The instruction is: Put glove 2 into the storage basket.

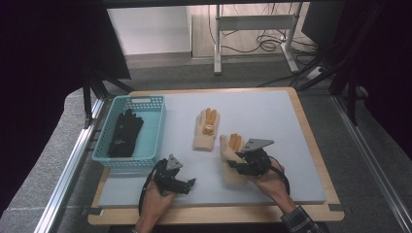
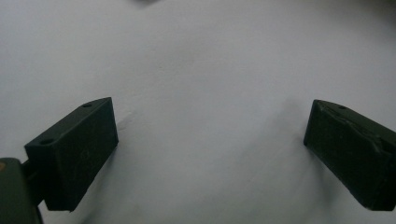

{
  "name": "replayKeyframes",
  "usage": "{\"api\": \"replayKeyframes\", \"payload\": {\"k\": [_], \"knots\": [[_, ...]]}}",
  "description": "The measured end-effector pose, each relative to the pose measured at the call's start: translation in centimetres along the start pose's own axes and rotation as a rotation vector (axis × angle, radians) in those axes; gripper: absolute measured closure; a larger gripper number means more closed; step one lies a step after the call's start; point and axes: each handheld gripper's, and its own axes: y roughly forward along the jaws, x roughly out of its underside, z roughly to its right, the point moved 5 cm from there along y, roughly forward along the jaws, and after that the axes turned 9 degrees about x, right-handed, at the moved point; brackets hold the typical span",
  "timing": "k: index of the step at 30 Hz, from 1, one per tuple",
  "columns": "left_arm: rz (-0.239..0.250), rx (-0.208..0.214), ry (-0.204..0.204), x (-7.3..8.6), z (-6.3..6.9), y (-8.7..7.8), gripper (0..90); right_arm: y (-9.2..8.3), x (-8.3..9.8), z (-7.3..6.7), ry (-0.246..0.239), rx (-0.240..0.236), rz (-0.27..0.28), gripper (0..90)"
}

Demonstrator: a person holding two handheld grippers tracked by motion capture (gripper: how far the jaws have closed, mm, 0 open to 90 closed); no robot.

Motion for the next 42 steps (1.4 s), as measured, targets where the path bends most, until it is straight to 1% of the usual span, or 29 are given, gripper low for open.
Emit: {"api": "replayKeyframes", "payload": {"k": [2,3,4,5,6,7,10,11,12,13,15,18,19,21,25,27,31,33,34,35,36,37,40,42], "knots": [[0.002,0.0,-0.002,0.0,0.0,0.0,3.1,0.6,0.5,-0.6,-0.001,-0.009,-0.013,55.4],[0.003,0.0,-0.002,0.0,0.0,0.0,3.2,0.9,0.8,-0.8,0.003,-0.014,-0.021,53.4],[0.002,0.0,-0.001,0.0,0.0,0.0,3.1,1.2,1.1,-1.0,0.006,-0.019,-0.031,50.2],[0.002,0.0,-0.001,0.0,0.0,0.0,3.1,1.2,1.1,-1.0,0.006,-0.019,-0.031,50.2],[0.0,0.0,0.0,0.0,0.0,0.0,3.1,1.4,1.4,-1.3,0.011,-0.031,-0.044,46.8],[0.0,0.0,0.0,0.0,0.0,0.0,3.1,1.6,1.7,-1.5,0.013,-0.058,-0.057,38.0],[0.0,0.0,0.001,0.0,0.0,0.0,3.1,1.3,1.4,-1.2,0.027,-0.059,-0.036,33.4],[0.0,0.0,0.001,0.0,0.0,0.0,3.1,1.3,1.4,-1.2,0.027,-0.059,-0.036,33.4],[-0.001,0.0,0.0,0.0,0.0,0.0,3.1,1.0,1.2,-0.9,0.035,-0.06,-0.026,32.8],[-0.001,0.001,0.001,0.0,0.0,0.0,3.1,0.8,1.0,-0.3,0.05,-0.056,-0.014,32.7],[-0.004,0.001,0.003,0.0,0.0,0.0,3.1,0.7,0.9,0.1,0.057,-0.048,-0.012,33.4],[-0.004,0.0,0.003,0.0,0.0,0.0,3.1,0.7,0.7,0.7,0.063,-0.037,-0.008,38.4],[-0.004,0.001,0.003,0.0,0.0,0.0,3.1,0.7,0.7,0.7,0.063,-0.037,-0.008,38.4],[-0.004,0.0,0.005,0.0,0.0,0.0,3.1,1.0,0.4,1.4,0.073,-0.032,-0.011,44.2],[0.0,0.001,0.0,0.0,0.0,0.0,3.1,1.4,-0.1,1.8,0.08,-0.032,-0.003,48.0],[0.0,0.001,0.0,0.0,0.0,0.0,3.1,2.0,-1.0,2.4,0.09,-0.027,0.008,52.0],[-0.001,0.001,0.0,0.0,0.0,0.0,3.1,2.7,-1.8,2.8,0.097,-0.026,0.016,54.8],[-0.001,0.001,0.0,0.0,0.0,0.0,3.1,3.8,-2.8,3.1,0.089,-0.019,0.014,56.5],[-0.001,0.001,0.0,0.0,0.0,0.0,3.1,3.8,-2.8,3.1,0.089,-0.019,0.014,56.5],[-0.001,0.001,0.0,0.0,0.0,0.0,3.1,4.5,-3.3,3.2,0.083,-0.016,0.014,56.5],[-0.001,0.001,0.0,0.0,0.0,0.0,3.1,4.5,-3.3,3.2,0.083,-0.016,0.014,56.5],[0.0,0.001,0.0,0.0,0.0,0.0,3.1,5.4,-3.8,3.3,0.066,-0.011,0.01,56.5],[-0.001,0.0,0.0,0.0,0.0,0.0,3.1,6.5,-4.4,3.4,0.048,0.001,0.008,56.0],[-0.001,0.0,0.0,0.0,0.0,0.0,3.1,7.1,-4.8,3.6,0.047,0.005,0.008,55.5]]}}
